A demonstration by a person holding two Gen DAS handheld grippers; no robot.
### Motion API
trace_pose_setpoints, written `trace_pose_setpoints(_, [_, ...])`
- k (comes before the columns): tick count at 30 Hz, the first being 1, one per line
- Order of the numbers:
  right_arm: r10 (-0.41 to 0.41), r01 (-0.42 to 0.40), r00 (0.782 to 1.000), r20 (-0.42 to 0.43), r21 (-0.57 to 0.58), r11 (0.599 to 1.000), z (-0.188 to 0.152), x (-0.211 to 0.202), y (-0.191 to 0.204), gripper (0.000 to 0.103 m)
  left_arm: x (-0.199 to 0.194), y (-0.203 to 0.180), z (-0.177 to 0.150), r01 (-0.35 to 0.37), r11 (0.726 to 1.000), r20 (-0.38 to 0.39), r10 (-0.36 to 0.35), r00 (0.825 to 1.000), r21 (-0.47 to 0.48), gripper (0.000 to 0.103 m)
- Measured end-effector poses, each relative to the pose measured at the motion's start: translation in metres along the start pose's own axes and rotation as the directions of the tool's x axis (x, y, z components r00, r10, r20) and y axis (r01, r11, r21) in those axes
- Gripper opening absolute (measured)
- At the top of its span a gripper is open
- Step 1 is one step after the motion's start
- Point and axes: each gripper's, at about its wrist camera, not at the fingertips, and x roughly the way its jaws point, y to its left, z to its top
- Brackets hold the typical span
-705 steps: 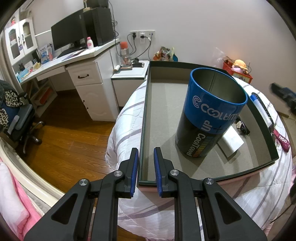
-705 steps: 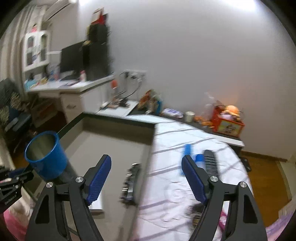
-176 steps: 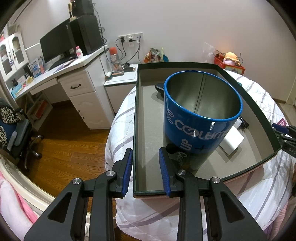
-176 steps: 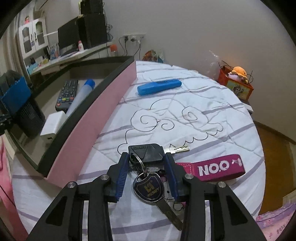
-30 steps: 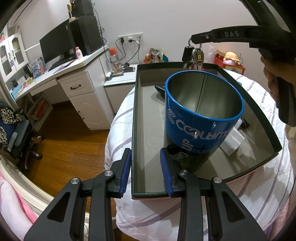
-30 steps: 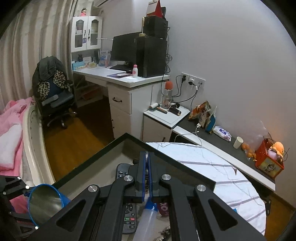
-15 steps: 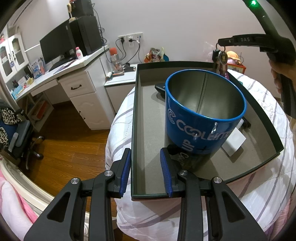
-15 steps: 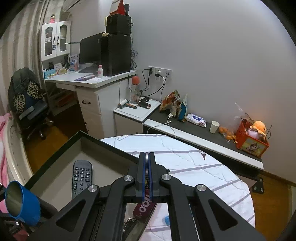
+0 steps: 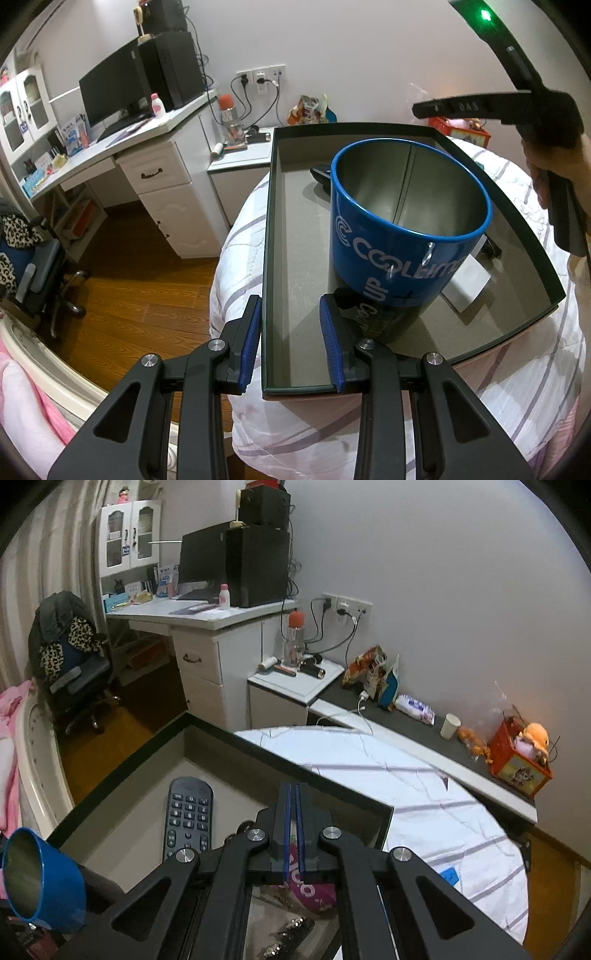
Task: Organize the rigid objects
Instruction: 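Lower the keys into the tray and open the right tool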
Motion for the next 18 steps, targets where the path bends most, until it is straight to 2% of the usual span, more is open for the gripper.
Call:
trace_pose_setpoints(6, [0.021, -0.021, 0.999, -0.042, 0.003, 1.0, -0.013, -0.006, -0.004, 0.002, 0.002, 0.0, 0.0, 0.002, 1.0, 0.001, -0.002, 1.0, 0.0, 0.031])
trace_pose_setpoints(8, [0.06, -0.063, 0.995, -0.076, -0.037, 0.997, -0.018, -0.007, 0.005, 0.003, 0.002, 0.0, 0.0, 0.002, 1.0, 0.001, -0.002, 1.0, 0.0, 0.031])
trace_pose_setpoints(10, [0.06, -0.069, 0.993, -0.102, -0.086, 0.994, -0.022, -0.007, 0.016, 0.005, 0.002, 0.001, 0.0, 0.003, 1.0, 0.001, -0.003, 1.0, 0.0, 0.031])
trace_pose_setpoints(12, [0.047, -0.063, 0.99, -0.13, -0.125, 0.99, -0.028, -0.005, 0.025, 0.02, 0.002, 0.001, 0.0, 0.003, 1.0, 0.001, -0.003, 1.0, 0.0, 0.031])
trace_pose_setpoints(13, [0.042, -0.062, 0.989, -0.145, -0.137, 0.989, -0.031, -0.003, 0.027, 0.034, 0.002, 0.001, 0.0, 0.002, 1.0, 0.001, -0.002, 1.0, 0.0, 0.031])
trace_pose_setpoints(14, [0.04, -0.062, 0.987, -0.154, -0.141, 0.988, -0.033, -0.001, 0.028, 0.04, 0.002, 0.001, 0.0, 0.002, 1.0, 0.0, -0.002, 1.0, 0.0, 0.031])
trace_pose_setpoints(18, [0.038, -0.066, 0.983, -0.177, -0.154, 0.986, -0.037, 0.004, 0.029, 0.04, 0.002, 0.001, 0.0, 0.002, 1.0, 0.001, -0.002, 1.0, 0.0, 0.031])
